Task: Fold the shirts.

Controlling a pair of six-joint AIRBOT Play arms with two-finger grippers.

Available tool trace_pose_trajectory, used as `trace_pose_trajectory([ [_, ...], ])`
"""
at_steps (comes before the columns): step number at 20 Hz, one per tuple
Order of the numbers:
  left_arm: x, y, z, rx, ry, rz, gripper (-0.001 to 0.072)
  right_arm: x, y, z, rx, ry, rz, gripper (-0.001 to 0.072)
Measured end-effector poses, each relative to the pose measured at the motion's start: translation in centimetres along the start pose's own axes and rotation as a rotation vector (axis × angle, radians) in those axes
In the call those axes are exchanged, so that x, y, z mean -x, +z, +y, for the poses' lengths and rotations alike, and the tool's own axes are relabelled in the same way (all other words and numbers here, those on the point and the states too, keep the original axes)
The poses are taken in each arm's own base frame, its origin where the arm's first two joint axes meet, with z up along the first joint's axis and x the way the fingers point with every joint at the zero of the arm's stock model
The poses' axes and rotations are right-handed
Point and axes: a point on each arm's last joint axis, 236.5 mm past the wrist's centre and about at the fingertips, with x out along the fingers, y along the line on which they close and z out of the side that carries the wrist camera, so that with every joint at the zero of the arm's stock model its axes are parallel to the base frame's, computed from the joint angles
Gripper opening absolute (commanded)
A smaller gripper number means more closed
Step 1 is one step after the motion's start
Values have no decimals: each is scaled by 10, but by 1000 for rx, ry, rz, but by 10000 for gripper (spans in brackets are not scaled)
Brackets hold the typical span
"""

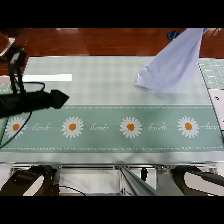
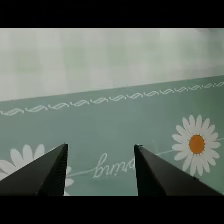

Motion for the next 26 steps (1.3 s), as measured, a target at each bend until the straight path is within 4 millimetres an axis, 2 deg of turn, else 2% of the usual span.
trace_pose_trajectory([
  [2, -2, -25, -3, 32, -25, 0, 508, 38, 37, 38, 67, 52, -110, 15],
  [4, -7, -44, -1, 60, -37, 9, 508, 71, 60, 74, 119, 106, -195, 15],
  [7, -12, -59, 1, 86, -45, 19, 508, 110, 70, 124, 174, 204, -253, 15],
  [9, -14, -59, 2, 94, -46, 7, 508, 124, 57, 157, 208, 286, -219, 15],
  [11, -15, -54, 3, 101, -49, -22, 508, 120, 20, 185, 237, 367, -95, 15],
  [12, -15, -51, 3, 101, -50, -39, 508, 113, -8, 198, 249, 410, -6, 16],
  [16, -15, -37, 3, 105, -54, -100, 508, 72, -143, 241, 251, 535, 361, 16],
  [18, -14, -34, 3, 105, -55, -115, 508, 50, -210, 254, 215, 549, 510, 16],
  [20, -14, -34, 3, 104, -55, -117, 508, 30, -269, 261, 163, 543, 630, 16],
  [21, -15, -34, 3, 104, -55, -114, 508, 22, -292, 263, 136, 539, 677, 28],
  [22, -15, -37, 3, 104, -54, -102, 508, 14, -314, 265, 111, 533, 721, 188],
  [23, -15, -41, 3, 103, -54, -86, 508, 6, -330, 265, 84, 522, 755, 421],
  [25, -16, -48, 3, 103, -52, -54, 508, -6, -346, 262, 39, 499, 783, 403],
  [26, -16, -53, 3, 103, -52, -35, 508, -12, -346, 255, 9, 480, 785, 403],
])
